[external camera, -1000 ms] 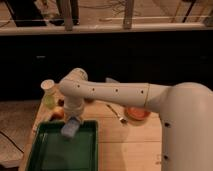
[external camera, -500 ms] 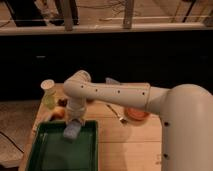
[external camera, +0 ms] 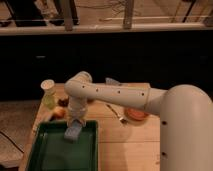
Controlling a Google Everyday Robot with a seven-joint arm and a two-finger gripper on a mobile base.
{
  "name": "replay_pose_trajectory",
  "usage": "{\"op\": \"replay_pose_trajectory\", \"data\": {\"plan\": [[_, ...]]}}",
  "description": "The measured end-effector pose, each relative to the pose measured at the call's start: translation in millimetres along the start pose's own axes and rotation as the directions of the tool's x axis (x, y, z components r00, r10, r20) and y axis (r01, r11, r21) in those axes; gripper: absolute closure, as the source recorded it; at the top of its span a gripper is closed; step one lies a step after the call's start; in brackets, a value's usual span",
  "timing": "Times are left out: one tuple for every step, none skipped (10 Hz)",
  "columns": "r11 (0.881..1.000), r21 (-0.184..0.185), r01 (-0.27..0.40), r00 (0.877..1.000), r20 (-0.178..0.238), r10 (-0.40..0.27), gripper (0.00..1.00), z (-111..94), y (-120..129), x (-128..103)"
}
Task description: Place sponge in tray
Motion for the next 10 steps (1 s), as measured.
{"op": "replay_pose_trajectory", "data": {"plan": [[1.000, 0.000, 0.002, 1.000, 0.004, -0.002, 0.97, 1.5, 0.2, 0.3], [1.000, 0.001, 0.003, 1.000, 0.007, -0.003, 0.97, 2.7, 0.1, 0.9], [1.000, 0.002, 0.004, 1.000, 0.009, -0.004, 0.97, 3.5, 0.0, 1.5], [1.000, 0.002, 0.005, 1.000, 0.013, -0.005, 0.97, 4.5, -0.1, 2.2], [1.000, 0.000, 0.005, 1.000, 0.015, -0.005, 0.97, 4.9, 0.5, 2.5], [1.000, 0.000, 0.005, 1.000, 0.016, -0.005, 0.97, 4.9, 0.3, 2.9], [1.000, -0.002, 0.004, 1.000, 0.019, -0.004, 0.97, 5.4, 1.2, 3.2], [1.000, -0.004, 0.002, 1.000, 0.022, -0.002, 0.95, 5.5, 2.5, 3.2], [1.000, -0.003, 0.000, 1.000, 0.023, 0.000, 0.92, 5.1, 2.7, 3.5], [1.000, -0.003, 0.000, 1.000, 0.023, 0.000, 0.92, 5.2, 2.8, 3.7]]}}
